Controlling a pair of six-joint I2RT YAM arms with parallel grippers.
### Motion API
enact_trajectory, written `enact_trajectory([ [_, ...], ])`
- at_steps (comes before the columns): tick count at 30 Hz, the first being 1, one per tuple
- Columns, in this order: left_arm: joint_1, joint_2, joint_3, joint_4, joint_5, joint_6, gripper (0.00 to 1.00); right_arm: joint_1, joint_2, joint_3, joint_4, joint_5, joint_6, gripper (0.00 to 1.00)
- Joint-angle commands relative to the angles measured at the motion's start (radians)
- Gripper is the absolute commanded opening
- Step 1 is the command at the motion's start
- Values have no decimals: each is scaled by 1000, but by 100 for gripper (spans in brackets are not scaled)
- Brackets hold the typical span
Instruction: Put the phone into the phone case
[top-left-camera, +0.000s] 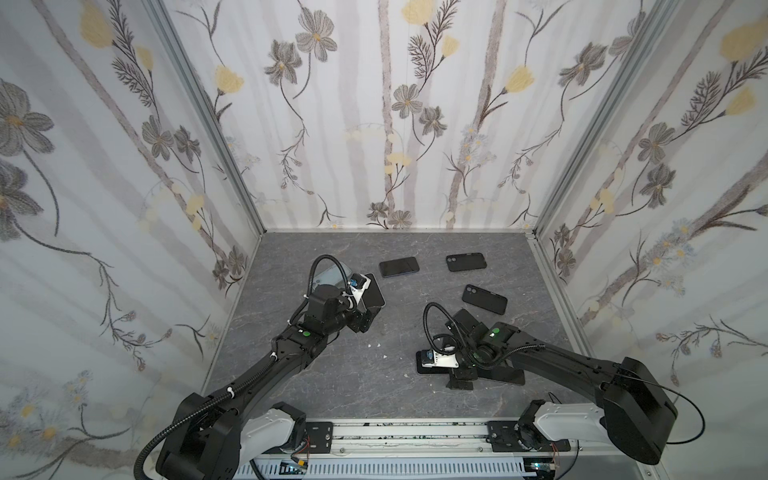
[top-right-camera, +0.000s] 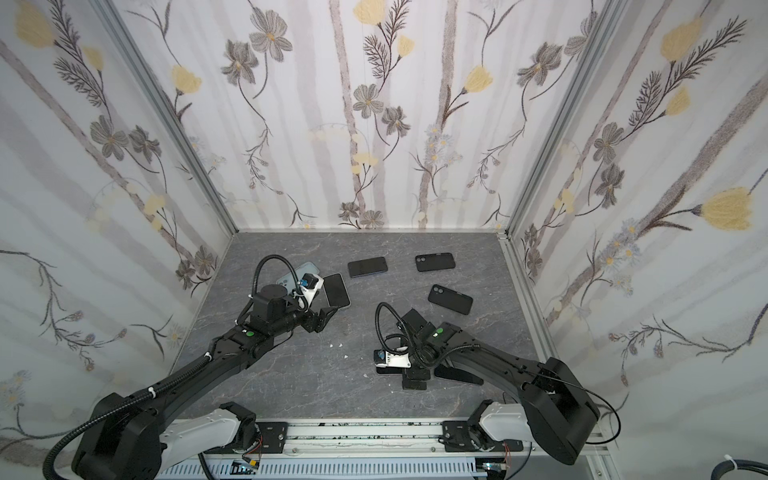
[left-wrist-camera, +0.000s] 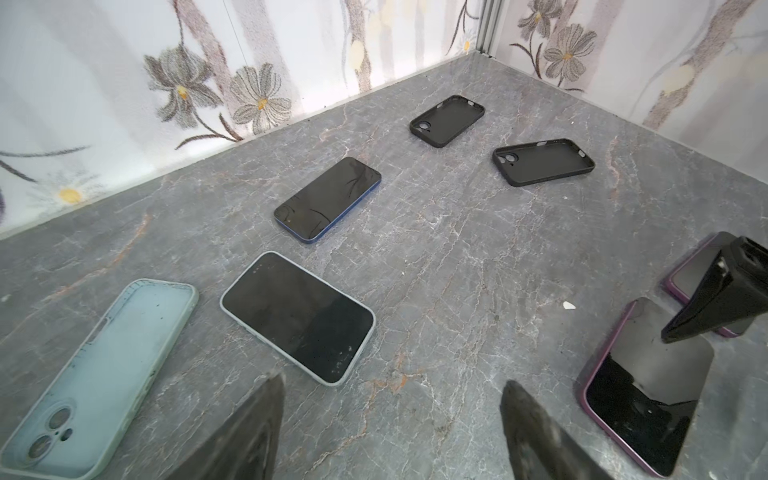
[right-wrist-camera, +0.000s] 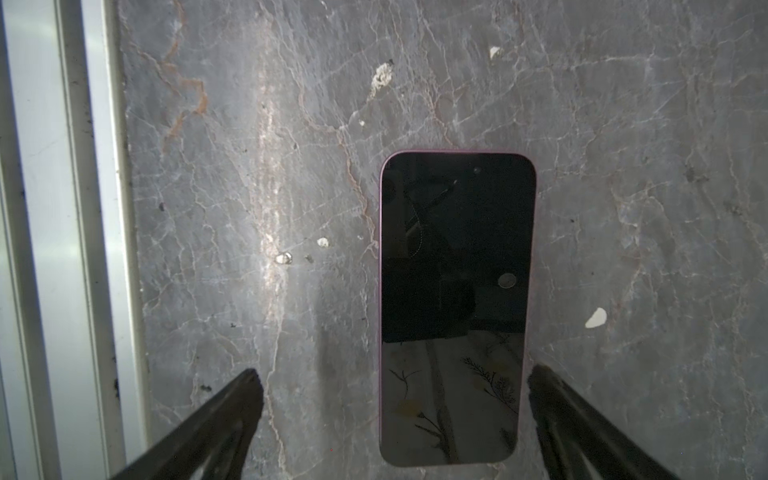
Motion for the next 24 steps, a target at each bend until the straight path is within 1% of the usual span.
enact_trajectory([
  [1, 1, -4, -2, 55, -31, 37, 81, 0, 35, 0, 51, 28, 9, 100],
  [8, 1, -1, 3, 50, -14, 35, 81, -1, 109, 4, 95, 41, 15, 100],
  [14, 1, 0, 6, 46, -13, 35, 83, 0, 175, 32, 103, 67, 57, 98],
  [17, 1, 1, 9, 44, -10, 35, 83, -1, 192, 32, 98, 69, 58, 98],
  [19, 1, -1, 11, 41, -8, 35, 83, -1, 197, 66, 98, 73, 59, 98],
  [24, 1, -3, 12, 36, -9, 39, 83, -6, 215, 64, 94, 61, 58, 97],
])
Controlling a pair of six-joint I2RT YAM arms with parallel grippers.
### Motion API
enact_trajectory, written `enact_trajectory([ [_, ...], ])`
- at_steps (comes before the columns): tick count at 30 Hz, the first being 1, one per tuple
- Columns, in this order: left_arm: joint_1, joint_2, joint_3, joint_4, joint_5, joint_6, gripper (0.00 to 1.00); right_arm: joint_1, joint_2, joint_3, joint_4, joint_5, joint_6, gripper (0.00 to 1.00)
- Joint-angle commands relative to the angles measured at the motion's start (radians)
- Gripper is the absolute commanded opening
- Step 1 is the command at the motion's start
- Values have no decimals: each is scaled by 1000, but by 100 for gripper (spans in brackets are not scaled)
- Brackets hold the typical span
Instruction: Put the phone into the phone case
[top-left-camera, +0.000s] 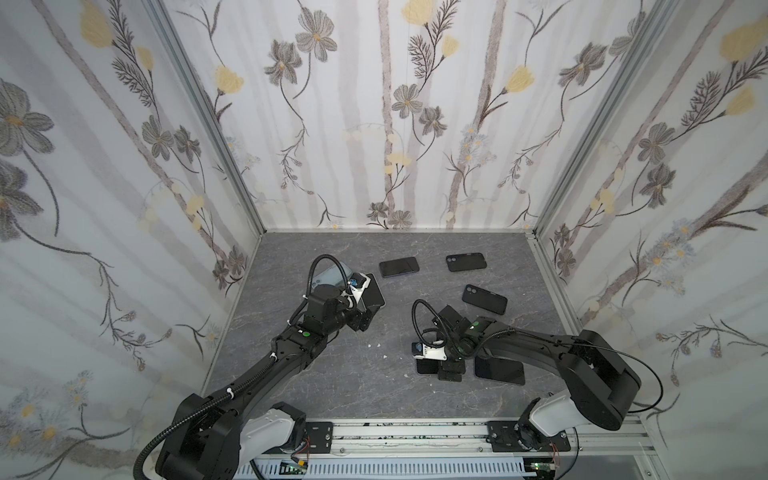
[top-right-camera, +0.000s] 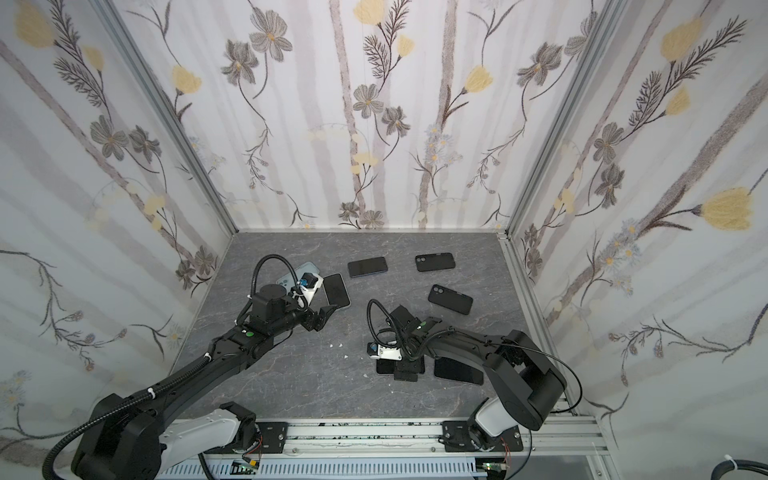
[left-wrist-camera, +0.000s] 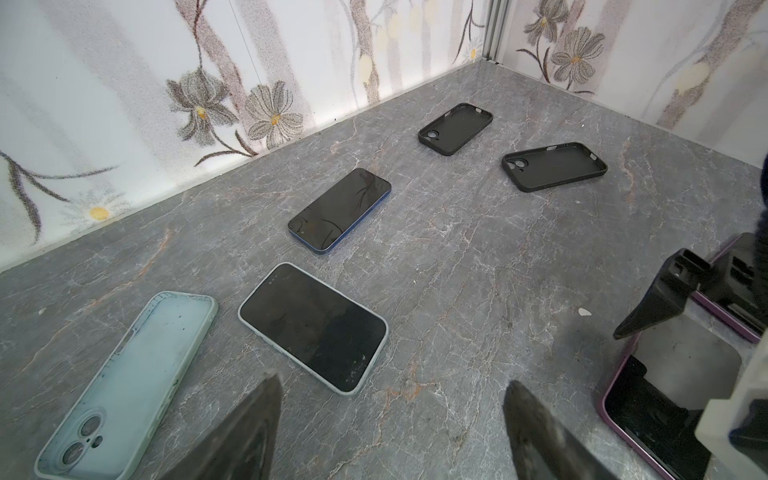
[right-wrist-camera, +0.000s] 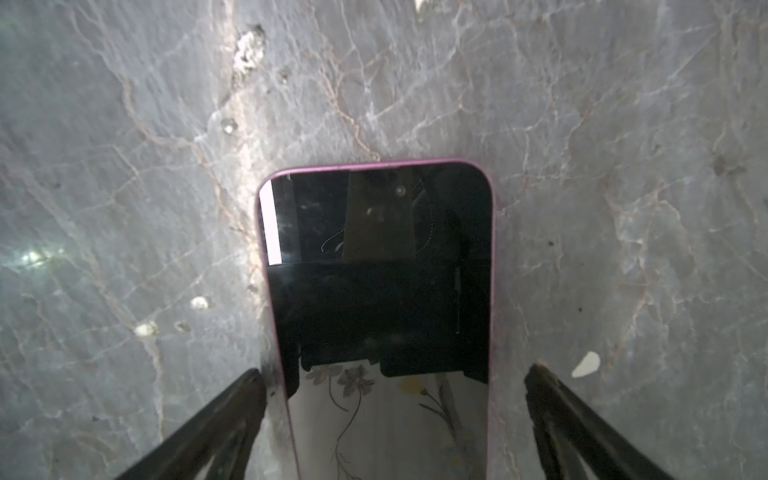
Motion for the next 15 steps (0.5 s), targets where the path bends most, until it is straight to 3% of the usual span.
enact_trajectory([
  [1, 1, -2, 13, 22, 7, 18, 83, -3, 14, 6, -8, -18, 8, 97],
  [15, 0, -19, 15, 30, -28, 18, 83, -5, 68, 53, -41, -52, 37, 75],
])
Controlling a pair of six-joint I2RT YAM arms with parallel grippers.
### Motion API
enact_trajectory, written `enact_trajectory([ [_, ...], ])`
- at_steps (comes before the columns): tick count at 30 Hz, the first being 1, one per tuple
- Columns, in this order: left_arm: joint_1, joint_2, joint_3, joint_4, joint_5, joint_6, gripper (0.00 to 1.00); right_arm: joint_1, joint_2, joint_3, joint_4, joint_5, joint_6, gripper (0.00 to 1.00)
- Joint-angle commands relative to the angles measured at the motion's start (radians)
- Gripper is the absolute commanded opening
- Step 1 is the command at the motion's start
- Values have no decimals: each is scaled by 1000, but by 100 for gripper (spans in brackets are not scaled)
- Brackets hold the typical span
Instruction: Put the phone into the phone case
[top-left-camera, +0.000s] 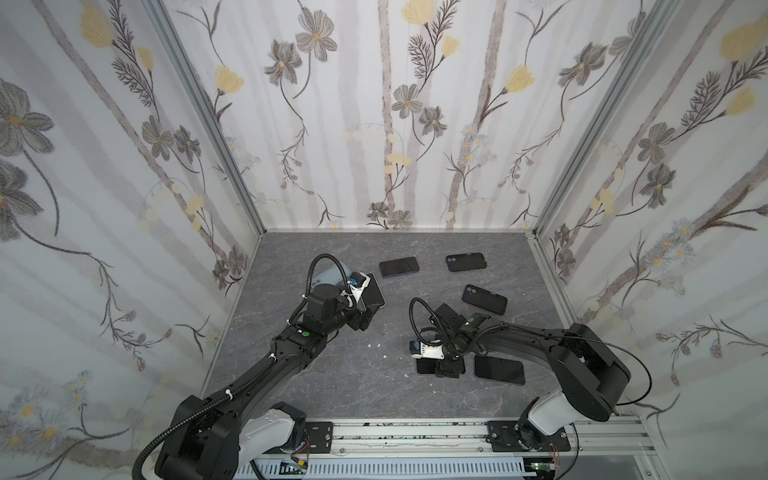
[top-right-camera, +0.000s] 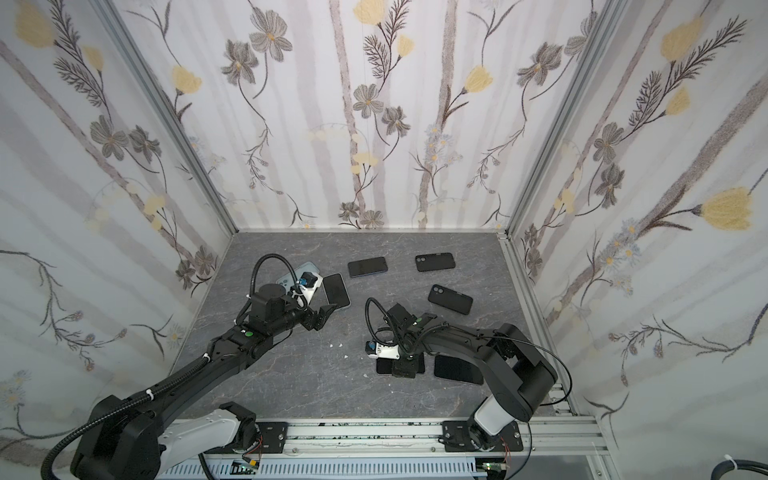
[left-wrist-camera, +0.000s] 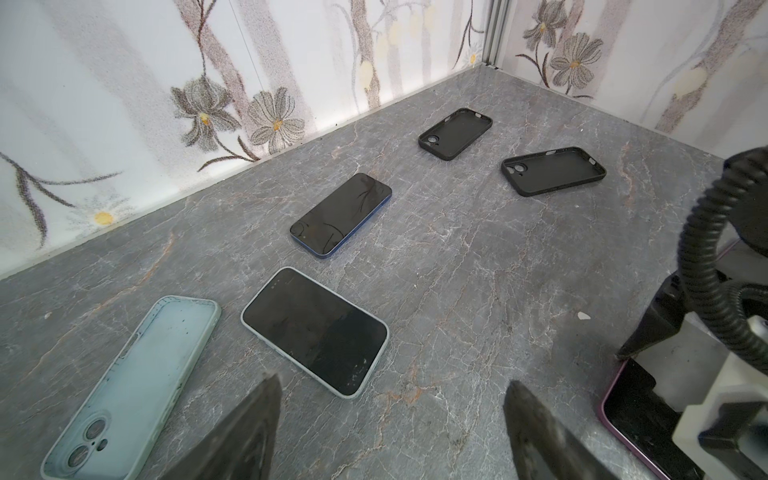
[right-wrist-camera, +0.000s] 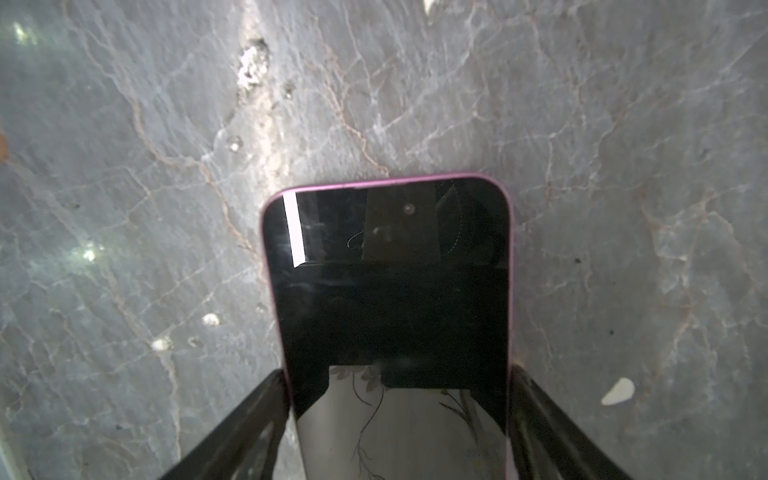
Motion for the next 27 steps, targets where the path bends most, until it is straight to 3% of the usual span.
enact_trajectory([
  [1, 1, -12, 7, 35, -26, 18, 83, 0, 10, 7, -6, -8, 13, 74],
  [12, -2, -5, 14, 37, -10, -62, 83, -16, -21, 21, -10, -7, 44, 65],
  [22, -16, 78, 200, -249, -36, -415, 82, -24, -153, -9, 22, -32, 69, 63],
  [27, -28, 83, 215, -284, 80, -588, 79, -47, -217, -18, 56, -53, 95, 62],
])
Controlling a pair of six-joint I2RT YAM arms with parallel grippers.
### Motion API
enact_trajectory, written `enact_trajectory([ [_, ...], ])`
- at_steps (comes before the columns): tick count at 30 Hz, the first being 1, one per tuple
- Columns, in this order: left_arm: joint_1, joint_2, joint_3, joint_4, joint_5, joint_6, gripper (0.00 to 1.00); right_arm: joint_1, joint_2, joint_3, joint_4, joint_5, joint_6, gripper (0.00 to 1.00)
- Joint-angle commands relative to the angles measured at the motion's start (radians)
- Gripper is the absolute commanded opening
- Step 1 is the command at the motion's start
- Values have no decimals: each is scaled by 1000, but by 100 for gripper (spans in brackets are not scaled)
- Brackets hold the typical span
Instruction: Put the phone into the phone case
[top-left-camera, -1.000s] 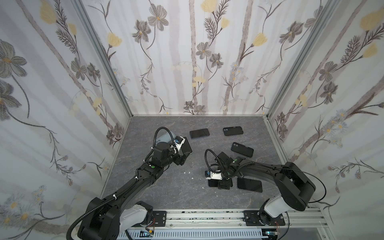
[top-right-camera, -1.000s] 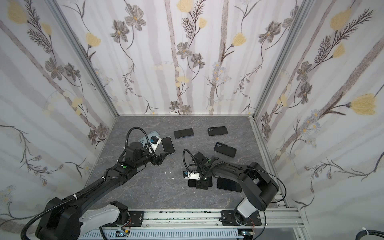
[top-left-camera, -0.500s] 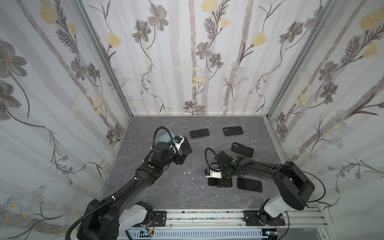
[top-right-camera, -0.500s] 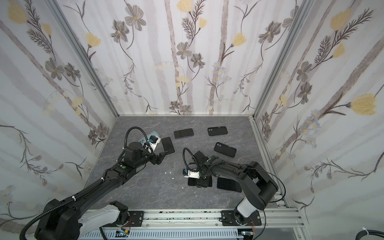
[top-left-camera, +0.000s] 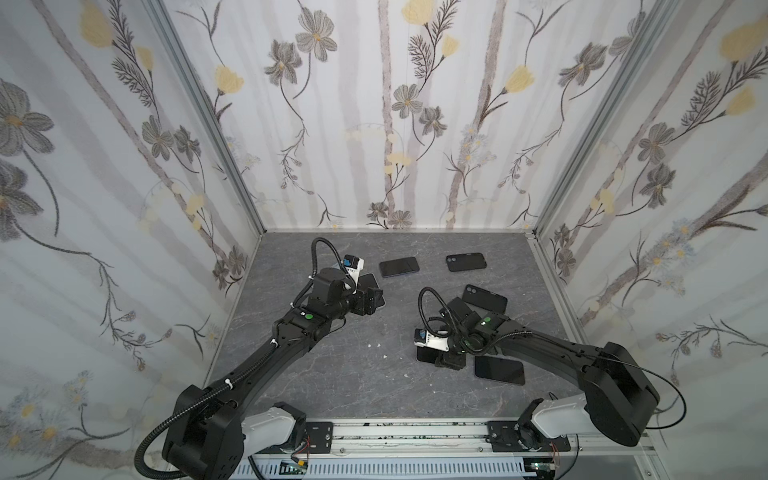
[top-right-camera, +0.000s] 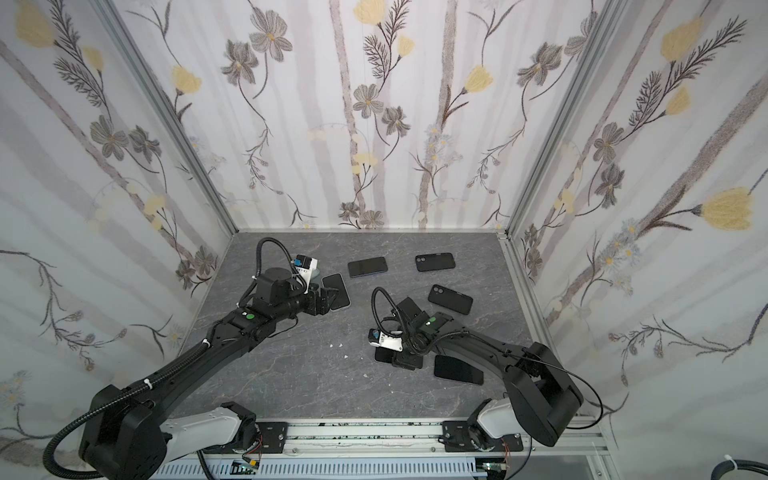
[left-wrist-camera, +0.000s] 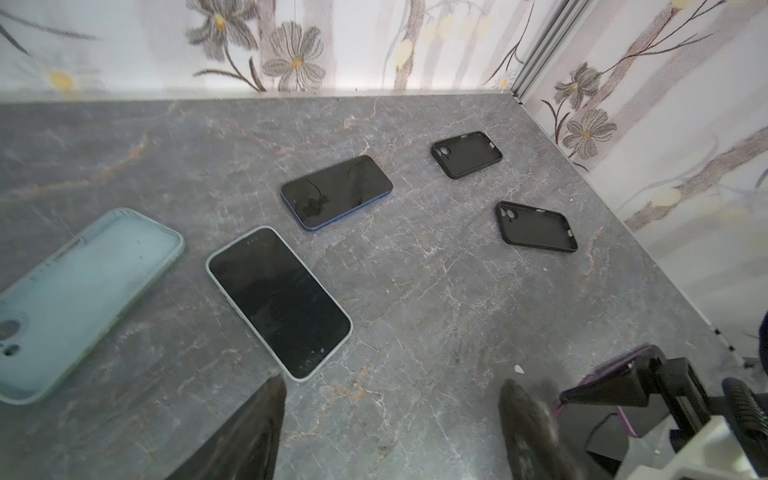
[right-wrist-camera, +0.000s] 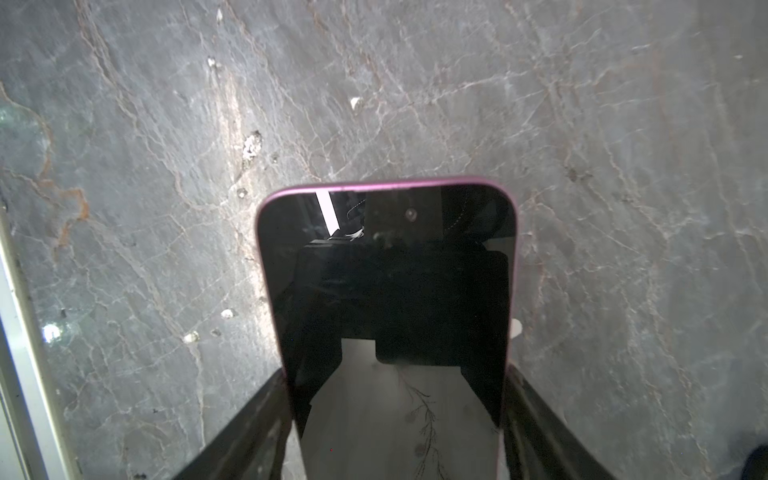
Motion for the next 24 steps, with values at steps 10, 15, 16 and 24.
enact_trajectory([
  [10, -106, 17, 3, 36, 271, -404, 78, -32, -102, 22, 133, -104, 96, 62],
  [15, -156, 56, 1, 67, 312, -424, 75, -33, -105, 45, 153, -142, 108, 62],
  [16, -162, 58, 3, 64, 314, -427, 74, -33, -107, 50, 157, -145, 113, 62],
  [24, -211, 129, 21, 80, 342, -455, 67, -32, -152, 42, 214, -150, 131, 62],
])
